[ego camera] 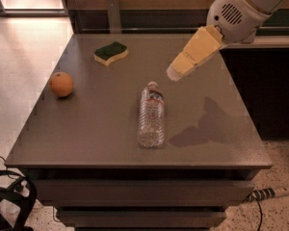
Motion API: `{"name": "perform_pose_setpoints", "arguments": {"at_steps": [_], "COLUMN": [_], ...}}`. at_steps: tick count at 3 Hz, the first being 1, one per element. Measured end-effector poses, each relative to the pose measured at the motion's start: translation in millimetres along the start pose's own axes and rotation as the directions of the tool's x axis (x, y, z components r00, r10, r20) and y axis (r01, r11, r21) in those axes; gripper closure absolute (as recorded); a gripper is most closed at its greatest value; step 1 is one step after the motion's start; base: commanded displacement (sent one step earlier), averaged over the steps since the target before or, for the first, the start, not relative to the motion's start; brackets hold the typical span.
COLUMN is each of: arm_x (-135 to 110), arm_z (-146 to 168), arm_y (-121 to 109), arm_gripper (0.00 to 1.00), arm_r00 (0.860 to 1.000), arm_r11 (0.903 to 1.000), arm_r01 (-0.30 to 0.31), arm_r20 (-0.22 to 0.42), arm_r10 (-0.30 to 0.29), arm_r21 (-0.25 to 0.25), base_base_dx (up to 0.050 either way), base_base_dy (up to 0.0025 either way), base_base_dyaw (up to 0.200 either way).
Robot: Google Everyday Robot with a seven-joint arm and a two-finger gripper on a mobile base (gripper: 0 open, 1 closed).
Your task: Place water bottle upright
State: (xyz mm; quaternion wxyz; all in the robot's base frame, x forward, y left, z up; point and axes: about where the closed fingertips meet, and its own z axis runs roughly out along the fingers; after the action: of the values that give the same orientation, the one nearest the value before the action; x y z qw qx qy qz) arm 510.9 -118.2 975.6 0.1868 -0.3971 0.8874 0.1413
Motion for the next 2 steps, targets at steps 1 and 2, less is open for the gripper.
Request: {"name": "perform_pose_setpoints", "arguments": {"at_steps": [1,2], "arm_x": [-19,-27], "arm_z": [13,26], "arm_y": [7,12], "arm_gripper": [0.0,0.0], "arm_r00": [0.991,0.961], "arm_r11": [0.9935,0.9709], "arm_r01": [-0.113,-0.238], "arm_r20": [-0.067,-0.137], "arm_r10": [0.114,0.24], "arm_r21": [0.01,0.031], "base_base_dx": [0.0,0.0], "base_base_dy": [0.0,0.0], "base_base_dyaw": [0.0,0.0]}}
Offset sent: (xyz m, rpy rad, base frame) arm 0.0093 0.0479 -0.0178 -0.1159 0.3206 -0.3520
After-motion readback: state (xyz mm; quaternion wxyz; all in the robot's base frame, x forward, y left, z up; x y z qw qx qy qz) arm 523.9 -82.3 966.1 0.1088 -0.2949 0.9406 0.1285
